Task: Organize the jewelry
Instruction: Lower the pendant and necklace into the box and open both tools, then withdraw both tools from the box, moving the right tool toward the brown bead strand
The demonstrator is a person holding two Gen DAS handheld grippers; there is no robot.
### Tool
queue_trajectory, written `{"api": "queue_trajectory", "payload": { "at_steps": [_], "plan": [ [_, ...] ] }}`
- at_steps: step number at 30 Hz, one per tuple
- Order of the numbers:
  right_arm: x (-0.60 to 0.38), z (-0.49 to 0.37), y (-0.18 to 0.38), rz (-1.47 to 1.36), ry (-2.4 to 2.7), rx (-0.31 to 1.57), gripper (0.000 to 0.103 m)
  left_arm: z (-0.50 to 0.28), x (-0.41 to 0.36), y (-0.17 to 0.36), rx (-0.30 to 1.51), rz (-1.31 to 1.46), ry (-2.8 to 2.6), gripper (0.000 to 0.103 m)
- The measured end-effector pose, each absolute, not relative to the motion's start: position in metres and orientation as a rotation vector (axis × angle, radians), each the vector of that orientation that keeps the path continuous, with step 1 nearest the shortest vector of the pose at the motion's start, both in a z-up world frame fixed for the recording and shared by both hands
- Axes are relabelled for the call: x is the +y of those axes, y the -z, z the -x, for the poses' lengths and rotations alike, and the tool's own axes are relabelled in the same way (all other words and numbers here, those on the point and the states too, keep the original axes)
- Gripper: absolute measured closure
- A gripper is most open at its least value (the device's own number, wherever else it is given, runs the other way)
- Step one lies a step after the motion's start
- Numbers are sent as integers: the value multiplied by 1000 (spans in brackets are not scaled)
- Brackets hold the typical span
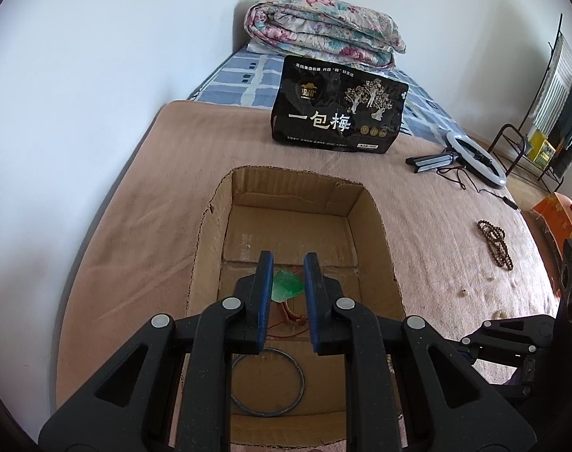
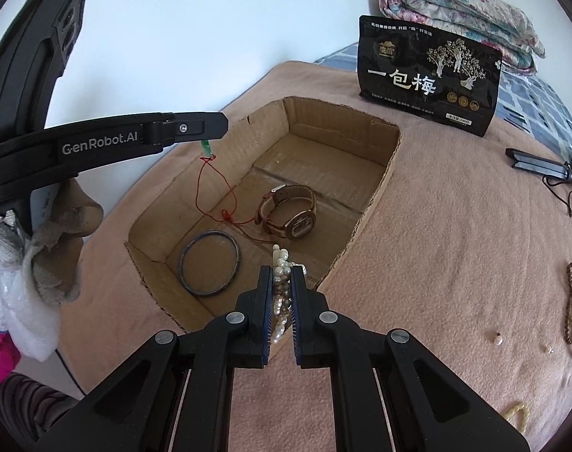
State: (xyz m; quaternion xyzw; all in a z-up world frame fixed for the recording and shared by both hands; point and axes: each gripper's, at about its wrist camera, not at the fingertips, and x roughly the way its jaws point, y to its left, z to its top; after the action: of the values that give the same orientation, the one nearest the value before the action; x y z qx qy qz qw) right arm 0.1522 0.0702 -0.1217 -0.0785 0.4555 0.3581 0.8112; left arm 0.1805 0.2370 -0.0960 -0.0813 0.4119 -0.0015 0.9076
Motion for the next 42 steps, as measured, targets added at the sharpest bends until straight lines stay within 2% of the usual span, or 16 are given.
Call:
{"api": "queue_trajectory", "payload": {
  "at_steps": [8, 9, 10, 12, 13, 16, 30, 42],
  "plan": [
    [71, -149, 122, 190, -768, 970, 94, -182, 239, 97, 855, 175, -17, 88],
    [71, -149, 122, 193, -770, 971, 87, -182, 240, 98, 860, 182, -20, 80],
    [71, -149, 122, 192, -774, 972, 80, -182, 241, 99, 862, 191, -21, 60],
    [69, -149, 120, 185, -767, 960, 46, -180, 244, 98, 847, 211, -35, 39],
    [68, -149, 119, 181, -761, 949, 38, -180, 245, 98, 840, 212, -41, 36],
    [65, -148, 115, 177, -739, 922, 32, -180, 246, 98, 843, 212, -47, 36],
    [45, -149, 111, 169, -673, 918, 30, -177, 235, 94, 825, 188, -45, 36],
    [-15, -162, 99, 111, -560, 911, 30, -171, 196, 76, 765, 138, 31, 36]
  ]
}}
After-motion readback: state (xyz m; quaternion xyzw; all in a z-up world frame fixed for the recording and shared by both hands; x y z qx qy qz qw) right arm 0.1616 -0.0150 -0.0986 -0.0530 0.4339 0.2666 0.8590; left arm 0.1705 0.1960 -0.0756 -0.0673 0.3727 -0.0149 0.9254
